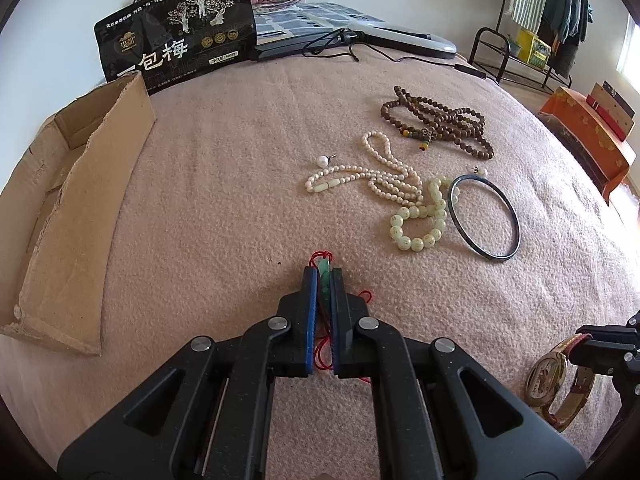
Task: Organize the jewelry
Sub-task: 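Carry the pendant and watch over the cardboard box with both grippers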
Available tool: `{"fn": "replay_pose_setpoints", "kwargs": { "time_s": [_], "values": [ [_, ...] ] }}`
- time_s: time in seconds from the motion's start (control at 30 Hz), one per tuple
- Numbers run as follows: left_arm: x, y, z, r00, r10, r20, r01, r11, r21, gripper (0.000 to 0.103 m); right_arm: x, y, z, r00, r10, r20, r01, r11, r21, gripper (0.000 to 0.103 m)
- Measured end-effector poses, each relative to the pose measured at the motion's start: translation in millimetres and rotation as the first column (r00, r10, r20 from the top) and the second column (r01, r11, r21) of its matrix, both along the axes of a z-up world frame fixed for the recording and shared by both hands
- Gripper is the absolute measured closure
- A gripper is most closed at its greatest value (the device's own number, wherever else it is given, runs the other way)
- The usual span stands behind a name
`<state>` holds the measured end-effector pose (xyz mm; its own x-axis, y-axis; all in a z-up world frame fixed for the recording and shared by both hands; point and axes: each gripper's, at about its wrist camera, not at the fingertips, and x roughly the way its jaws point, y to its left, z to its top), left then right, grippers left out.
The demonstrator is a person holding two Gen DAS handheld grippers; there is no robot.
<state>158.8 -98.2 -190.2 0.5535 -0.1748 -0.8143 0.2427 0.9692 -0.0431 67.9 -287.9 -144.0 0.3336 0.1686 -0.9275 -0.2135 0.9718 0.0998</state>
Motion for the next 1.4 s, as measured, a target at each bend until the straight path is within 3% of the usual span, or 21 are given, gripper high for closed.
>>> {"fn": "replay_pose_setpoints", "kwargs": {
  "time_s": [0.33, 0.77, 1.07, 1.4],
  "values": [
    [-5, 18, 35, 0.998, 0.035, 0.044, -0.033, 0.998, -0.046, 0.1, 8, -1, 24, 0.997, -0.025, 0.07, 0.023, 0.999, 0.024, 0.098],
    [-15, 54, 108, 0.985, 0.077, 0.156, -0.066, 0.995, -0.07, 0.1, 27, 8, 68, 0.983, -0.067, 0.172, 0.052, 0.995, 0.088, 0.098],
    [-16, 106, 147, 0.968, 0.139, 0.207, -0.126, 0.989, -0.073, 0.1, 47, 34, 102, 0.966, -0.085, 0.243, 0.052, 0.989, 0.139, 0.098],
    [-13, 180, 159, 0.944, 0.244, 0.221, -0.232, 0.97, -0.078, 0.1, 79, 93, 120, 0.958, -0.02, 0.286, -0.021, 0.99, 0.138, 0.098]
  ]
}}
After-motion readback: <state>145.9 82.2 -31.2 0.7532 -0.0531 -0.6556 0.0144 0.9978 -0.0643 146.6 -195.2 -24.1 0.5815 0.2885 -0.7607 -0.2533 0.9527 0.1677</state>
